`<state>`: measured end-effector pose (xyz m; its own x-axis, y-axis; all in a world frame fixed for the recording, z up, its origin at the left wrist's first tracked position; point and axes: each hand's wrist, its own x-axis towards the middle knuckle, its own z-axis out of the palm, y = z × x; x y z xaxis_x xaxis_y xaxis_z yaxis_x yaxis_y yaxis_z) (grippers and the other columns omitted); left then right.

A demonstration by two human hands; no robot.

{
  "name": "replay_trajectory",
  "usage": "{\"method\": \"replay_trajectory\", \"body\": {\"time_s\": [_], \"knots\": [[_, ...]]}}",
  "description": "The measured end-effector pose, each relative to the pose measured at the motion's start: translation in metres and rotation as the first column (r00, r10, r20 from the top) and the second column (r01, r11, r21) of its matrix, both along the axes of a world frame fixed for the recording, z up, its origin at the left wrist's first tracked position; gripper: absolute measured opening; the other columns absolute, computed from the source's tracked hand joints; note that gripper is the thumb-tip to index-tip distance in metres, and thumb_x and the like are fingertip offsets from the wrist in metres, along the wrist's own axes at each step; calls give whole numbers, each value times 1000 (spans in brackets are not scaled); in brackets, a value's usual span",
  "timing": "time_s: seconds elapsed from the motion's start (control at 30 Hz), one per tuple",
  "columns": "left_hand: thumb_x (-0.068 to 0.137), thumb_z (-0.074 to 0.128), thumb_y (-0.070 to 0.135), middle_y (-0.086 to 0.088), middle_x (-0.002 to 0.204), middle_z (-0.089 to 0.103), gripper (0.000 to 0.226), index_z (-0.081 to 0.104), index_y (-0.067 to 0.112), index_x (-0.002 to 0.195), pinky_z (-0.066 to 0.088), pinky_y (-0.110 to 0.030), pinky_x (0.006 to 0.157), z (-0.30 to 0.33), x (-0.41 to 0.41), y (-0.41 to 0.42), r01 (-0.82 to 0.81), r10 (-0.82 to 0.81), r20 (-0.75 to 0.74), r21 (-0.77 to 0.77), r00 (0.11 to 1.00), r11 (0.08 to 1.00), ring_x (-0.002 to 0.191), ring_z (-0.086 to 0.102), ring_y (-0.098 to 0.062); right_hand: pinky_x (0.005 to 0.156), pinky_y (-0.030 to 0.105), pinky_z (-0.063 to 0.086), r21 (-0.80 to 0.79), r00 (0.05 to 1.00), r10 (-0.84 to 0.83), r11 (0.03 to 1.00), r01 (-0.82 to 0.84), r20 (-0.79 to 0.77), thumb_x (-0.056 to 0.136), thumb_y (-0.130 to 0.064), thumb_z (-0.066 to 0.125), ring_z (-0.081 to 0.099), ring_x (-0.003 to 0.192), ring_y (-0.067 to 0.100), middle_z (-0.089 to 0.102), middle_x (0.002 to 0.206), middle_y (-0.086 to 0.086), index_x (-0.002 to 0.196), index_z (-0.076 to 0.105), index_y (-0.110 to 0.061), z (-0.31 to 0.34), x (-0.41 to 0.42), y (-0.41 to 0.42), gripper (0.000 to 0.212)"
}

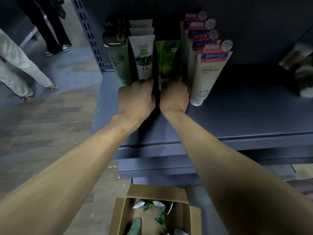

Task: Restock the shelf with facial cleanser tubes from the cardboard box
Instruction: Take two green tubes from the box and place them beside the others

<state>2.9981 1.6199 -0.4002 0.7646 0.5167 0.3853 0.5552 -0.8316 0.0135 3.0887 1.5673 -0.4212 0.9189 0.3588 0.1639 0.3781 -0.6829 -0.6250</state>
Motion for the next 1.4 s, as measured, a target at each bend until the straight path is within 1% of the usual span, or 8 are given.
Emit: {"method": "replay_trajectory", "body": {"time_s": [0.3,0.47,0.73,0.9,1.03,1.13,1.33,1.4], "knots": [[83,57,23,-7,81,67,17,60,18,99,36,-32,56,-5,-3,8,54,-53,94,-5,994,999,75,63,-37,87,32,48,-161,999,-11,987,17,39,104,-26,40,58,118,26,57,132,10,138,40,-6,2,25,28,39],[84,56,23,-3,80,68,15,60,19,98,40,-32,56,-8,-5,12,59,-57,83,-11,995,998,73,63,-36,94,30,46,-236,999,38,971,-34,11,103,-16,41,53,126,25,54,136,11,135,47,-6,8,37,34,34],[83,54,23,-1,83,67,15,59,20,97,45,-32,56,-11,-7,14,57,-54,71,-37,996,998,75,63,-33,101,31,42,-162,997,74,984,-74,-7,104,-20,40,47,131,27,47,143,14,142,39,-4,8,50,46,42],[84,54,23,0,84,67,16,60,21,98,42,-30,56,-10,-9,15,43,-40,62,-48,997,998,77,63,-33,111,32,27,-211,984,134,965,-157,-117,105,-15,35,31,141,30,28,154,18,150,23,-1,5,57,56,49],[84,53,22,1,82,67,14,59,20,96,45,-31,56,-9,-11,13,39,-36,55,-61,998,997,76,62,-31,113,33,25,-186,992,102,976,-114,-74,105,-19,34,29,142,29,29,155,15,151,22,-3,4,58,56,50],[83,54,21,1,84,67,15,60,20,96,47,-32,57,-9,-14,12,37,-33,52,-76,998,996,77,62,-31,116,31,16,-153,985,125,978,-143,-121,106,-20,33,21,146,27,21,159,14,153,17,-5,1,58,54,52],[82,55,23,3,89,69,19,61,21,100,52,-36,61,-8,-18,8,31,-27,44,-104,999,994,82,64,-29,117,33,18,-132,981,158,976,-172,-108,105,-19,35,22,145,28,23,158,15,152,19,-3,6,59,52,52],[83,56,23,4,88,68,19,62,21,101,52,-37,61,-7,-21,7,30,-27,38,-99,999,995,82,64,-29,116,33,24,-123,985,144,980,-155,-89,104,-18,36,28,143,28,29,155,15,150,24,-3,6,59,53,50]]}}
